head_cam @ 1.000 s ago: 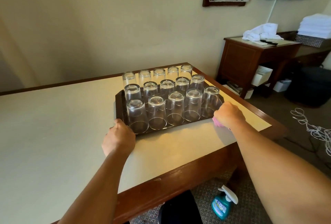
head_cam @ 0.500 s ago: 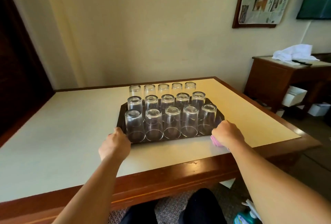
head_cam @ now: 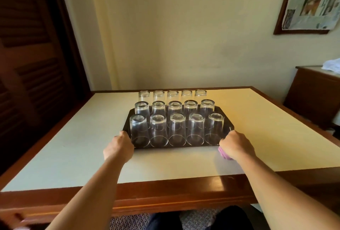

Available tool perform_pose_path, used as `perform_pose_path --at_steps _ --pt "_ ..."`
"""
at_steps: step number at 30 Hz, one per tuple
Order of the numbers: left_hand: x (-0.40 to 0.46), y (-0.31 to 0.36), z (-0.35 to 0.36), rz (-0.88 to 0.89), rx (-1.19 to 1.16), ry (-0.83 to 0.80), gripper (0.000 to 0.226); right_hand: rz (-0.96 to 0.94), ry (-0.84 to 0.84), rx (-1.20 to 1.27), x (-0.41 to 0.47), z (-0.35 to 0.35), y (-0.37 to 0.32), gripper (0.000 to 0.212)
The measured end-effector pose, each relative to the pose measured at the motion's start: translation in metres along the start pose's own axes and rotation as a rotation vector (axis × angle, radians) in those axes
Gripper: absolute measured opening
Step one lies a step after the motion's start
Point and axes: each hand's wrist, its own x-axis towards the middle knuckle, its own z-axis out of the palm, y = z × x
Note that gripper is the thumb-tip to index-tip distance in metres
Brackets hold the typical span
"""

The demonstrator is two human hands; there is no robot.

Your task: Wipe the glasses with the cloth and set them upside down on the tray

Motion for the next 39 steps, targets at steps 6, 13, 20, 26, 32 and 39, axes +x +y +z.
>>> perform_pose_path --at_steps 6,13,20,26,32,39 --pt "0.029 -0.002 0.004 -0.011 -0.061 0.009 0.028 -0.013 -0.020 -0.019 0.019 0.007 -0.018 0.022" --pt "0.068 -0.001 0.009 -0.033 -0.089 0.019 0.027 -0.042 -0.042 -0.027 0.050 0.016 -0.041 0.021" --pt "0.101 0.002 0.015 -0.033 -0.073 0.025 0.027 -0.059 -0.055 -0.067 0.073 0.022 -0.059 0.021" --pt "0.119 0.007 0.016 -0.019 -0.063 0.025 0.028 -0.078 -0.040 -0.087 0.082 0.024 -0.067 0.022" --pt "0.122 0.008 0.018 -0.035 -0.079 0.025 0.028 -0.069 -0.031 -0.092 0.089 0.025 -0.069 0.022" --pt "0.124 0.009 0.018 -0.033 -0.070 0.041 0.028 -0.057 -0.009 -0.101 0.095 0.030 -0.068 0.024"
